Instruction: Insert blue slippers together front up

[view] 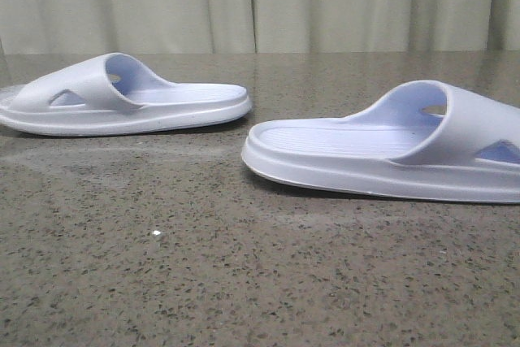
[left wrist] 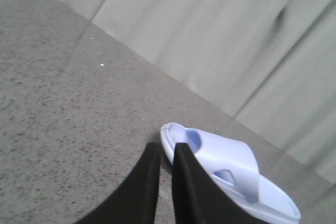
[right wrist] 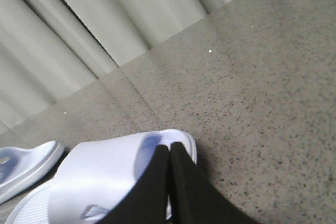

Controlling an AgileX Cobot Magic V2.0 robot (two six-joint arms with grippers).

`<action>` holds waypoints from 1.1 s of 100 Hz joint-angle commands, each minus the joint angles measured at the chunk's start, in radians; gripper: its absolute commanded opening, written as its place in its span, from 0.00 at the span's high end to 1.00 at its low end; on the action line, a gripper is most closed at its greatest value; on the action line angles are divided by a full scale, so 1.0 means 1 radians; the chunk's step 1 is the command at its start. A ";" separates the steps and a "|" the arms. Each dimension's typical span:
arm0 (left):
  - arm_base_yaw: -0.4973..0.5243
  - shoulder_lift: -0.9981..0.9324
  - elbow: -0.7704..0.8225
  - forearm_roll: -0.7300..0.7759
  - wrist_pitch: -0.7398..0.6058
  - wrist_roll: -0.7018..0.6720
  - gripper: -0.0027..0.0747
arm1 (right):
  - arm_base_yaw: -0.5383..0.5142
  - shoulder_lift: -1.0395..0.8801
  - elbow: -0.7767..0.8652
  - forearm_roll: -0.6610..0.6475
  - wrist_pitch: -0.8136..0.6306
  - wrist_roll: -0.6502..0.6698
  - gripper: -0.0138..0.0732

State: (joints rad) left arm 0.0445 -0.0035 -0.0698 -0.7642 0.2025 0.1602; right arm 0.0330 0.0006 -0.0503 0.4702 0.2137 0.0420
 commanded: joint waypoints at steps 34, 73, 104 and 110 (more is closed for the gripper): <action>0.003 0.340 -0.408 0.378 0.310 -0.007 0.95 | -0.008 0.492 -0.375 -0.188 0.161 -0.007 0.93; 0.003 0.428 -0.451 0.362 0.379 0.027 0.94 | -0.008 0.584 -0.476 -0.200 0.334 -0.007 0.93; 0.003 0.621 -0.528 0.164 0.449 0.191 0.84 | -0.008 0.661 -0.550 -0.222 0.460 -0.022 0.56; 0.003 0.654 -0.539 0.104 0.466 0.239 0.78 | -0.008 0.676 -0.550 -0.222 0.467 -0.022 0.49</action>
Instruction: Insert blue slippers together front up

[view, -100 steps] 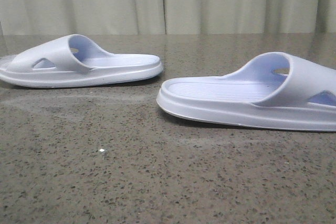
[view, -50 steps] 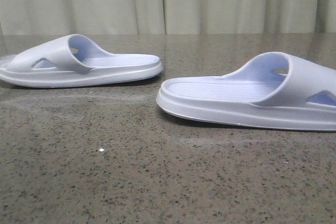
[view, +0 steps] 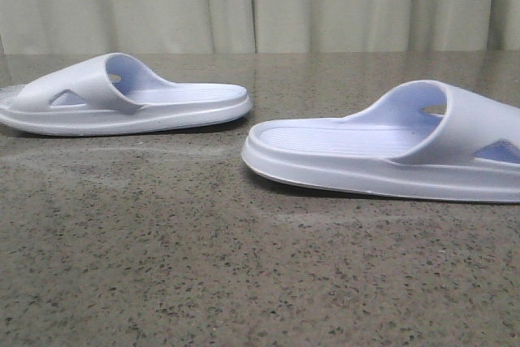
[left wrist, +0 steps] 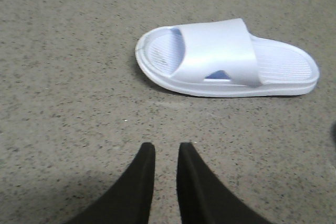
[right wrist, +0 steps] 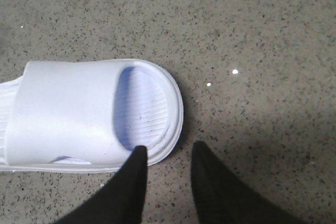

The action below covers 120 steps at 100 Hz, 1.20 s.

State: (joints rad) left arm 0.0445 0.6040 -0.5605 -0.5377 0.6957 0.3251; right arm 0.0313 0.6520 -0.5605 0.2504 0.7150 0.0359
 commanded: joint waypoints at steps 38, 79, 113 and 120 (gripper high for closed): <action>0.003 0.117 -0.055 -0.190 0.014 0.147 0.57 | -0.007 0.148 -0.046 0.024 -0.059 -0.019 0.48; 0.003 0.144 -0.055 -0.198 0.014 0.173 0.57 | -0.159 0.287 -0.143 0.302 0.040 -0.310 0.48; 0.003 0.154 -0.055 -0.200 0.012 0.184 0.57 | -0.395 0.462 -0.157 0.635 0.237 -0.616 0.48; 0.003 0.155 -0.055 -0.200 0.012 0.184 0.57 | -0.395 0.488 -0.157 0.640 0.242 -0.629 0.48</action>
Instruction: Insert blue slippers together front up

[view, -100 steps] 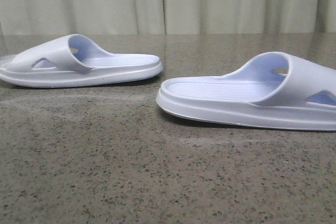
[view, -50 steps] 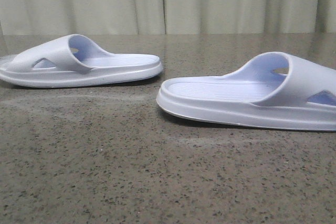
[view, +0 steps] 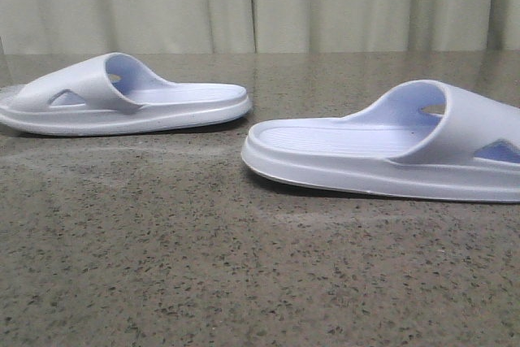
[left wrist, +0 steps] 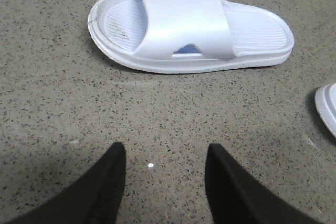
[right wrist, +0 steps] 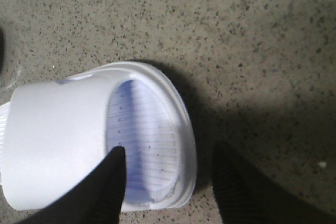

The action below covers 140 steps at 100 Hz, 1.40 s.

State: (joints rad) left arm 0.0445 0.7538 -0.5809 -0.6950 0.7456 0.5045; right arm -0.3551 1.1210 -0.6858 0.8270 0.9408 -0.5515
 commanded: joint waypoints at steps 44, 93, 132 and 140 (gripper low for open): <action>0.003 0.005 -0.035 -0.049 -0.043 0.005 0.57 | -0.009 0.130 -0.031 0.155 0.069 -0.153 0.48; 0.003 0.050 -0.036 -0.089 -0.047 0.009 0.57 | -0.009 0.175 -0.031 0.177 0.090 -0.173 0.96; 0.003 0.349 -0.192 -0.231 -0.037 0.106 0.57 | -0.009 0.175 -0.031 0.174 0.075 -0.173 0.96; 0.004 0.398 -0.239 -0.231 -0.043 0.112 0.57 | -0.009 0.175 -0.031 0.174 0.074 -0.173 0.96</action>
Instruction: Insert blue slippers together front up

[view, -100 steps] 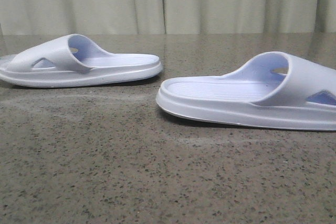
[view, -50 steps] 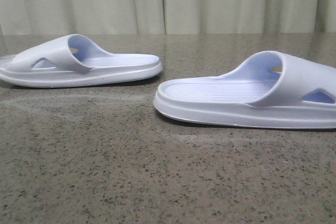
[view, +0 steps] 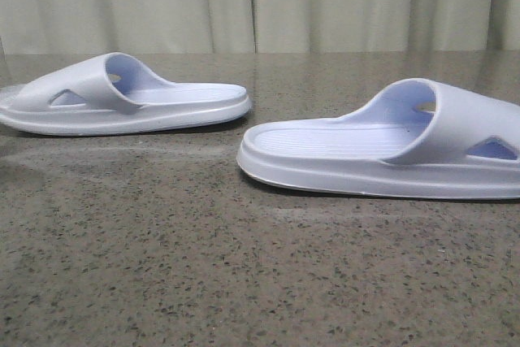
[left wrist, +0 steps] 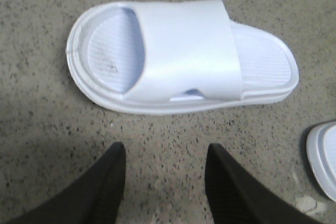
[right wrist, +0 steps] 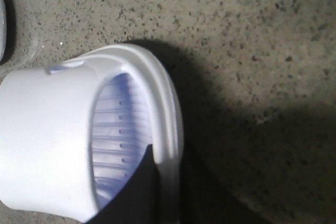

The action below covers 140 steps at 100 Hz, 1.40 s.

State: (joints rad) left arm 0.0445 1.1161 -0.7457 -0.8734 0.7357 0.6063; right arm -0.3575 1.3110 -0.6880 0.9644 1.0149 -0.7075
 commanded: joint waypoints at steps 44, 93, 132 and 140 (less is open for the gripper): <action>0.115 0.264 -0.149 -0.223 0.050 0.223 0.57 | -0.006 -0.015 -0.029 0.037 -0.021 -0.017 0.96; 0.113 0.363 -0.186 -0.301 0.026 0.311 0.57 | -0.004 -0.015 -0.029 0.037 -0.043 -0.017 0.96; 0.109 0.436 -0.211 -0.312 0.077 0.325 0.57 | -0.004 -0.015 -0.029 0.037 -0.055 -0.017 0.96; 0.103 0.441 -0.211 -0.335 0.087 0.348 0.57 | -0.004 -0.015 -0.029 0.037 -0.057 -0.018 0.96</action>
State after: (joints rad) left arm 0.1587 1.5844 -0.9282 -1.1381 0.7954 0.9337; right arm -0.3575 1.3110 -0.6880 0.9644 0.9819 -0.7092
